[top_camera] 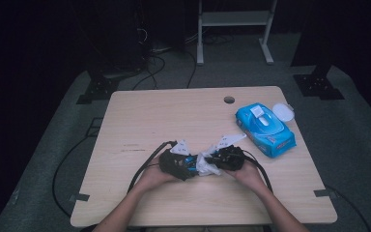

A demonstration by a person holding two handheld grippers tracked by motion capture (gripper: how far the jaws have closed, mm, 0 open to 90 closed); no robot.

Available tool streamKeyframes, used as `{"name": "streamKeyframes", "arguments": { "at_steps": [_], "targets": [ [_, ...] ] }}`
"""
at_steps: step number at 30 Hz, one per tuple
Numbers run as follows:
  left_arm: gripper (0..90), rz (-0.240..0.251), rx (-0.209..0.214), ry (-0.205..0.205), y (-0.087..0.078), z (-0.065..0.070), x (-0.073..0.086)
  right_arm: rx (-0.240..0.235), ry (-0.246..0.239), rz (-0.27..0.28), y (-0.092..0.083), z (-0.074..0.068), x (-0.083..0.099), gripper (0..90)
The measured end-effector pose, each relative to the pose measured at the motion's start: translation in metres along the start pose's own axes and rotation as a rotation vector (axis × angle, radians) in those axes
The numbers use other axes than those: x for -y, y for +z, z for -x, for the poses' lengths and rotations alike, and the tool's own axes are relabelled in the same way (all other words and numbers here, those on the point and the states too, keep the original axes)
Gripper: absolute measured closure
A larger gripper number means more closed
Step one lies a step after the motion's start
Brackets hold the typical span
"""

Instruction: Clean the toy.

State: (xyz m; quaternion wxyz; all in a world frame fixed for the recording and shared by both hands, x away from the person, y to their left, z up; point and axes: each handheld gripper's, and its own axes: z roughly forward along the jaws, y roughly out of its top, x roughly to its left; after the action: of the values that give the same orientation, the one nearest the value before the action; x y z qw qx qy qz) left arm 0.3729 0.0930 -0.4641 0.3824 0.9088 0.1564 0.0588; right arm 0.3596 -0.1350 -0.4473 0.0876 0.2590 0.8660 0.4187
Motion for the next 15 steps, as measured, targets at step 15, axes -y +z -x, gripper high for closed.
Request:
{"name": "streamKeyframes", "arguments": {
  "at_steps": [15],
  "targets": [
    [24.3, -0.005, 0.001, -0.013, 0.002, 0.001, 0.001, -0.116, -0.036, -0.021, 0.033, -0.022, -0.022, 83.6]
  ]
}}
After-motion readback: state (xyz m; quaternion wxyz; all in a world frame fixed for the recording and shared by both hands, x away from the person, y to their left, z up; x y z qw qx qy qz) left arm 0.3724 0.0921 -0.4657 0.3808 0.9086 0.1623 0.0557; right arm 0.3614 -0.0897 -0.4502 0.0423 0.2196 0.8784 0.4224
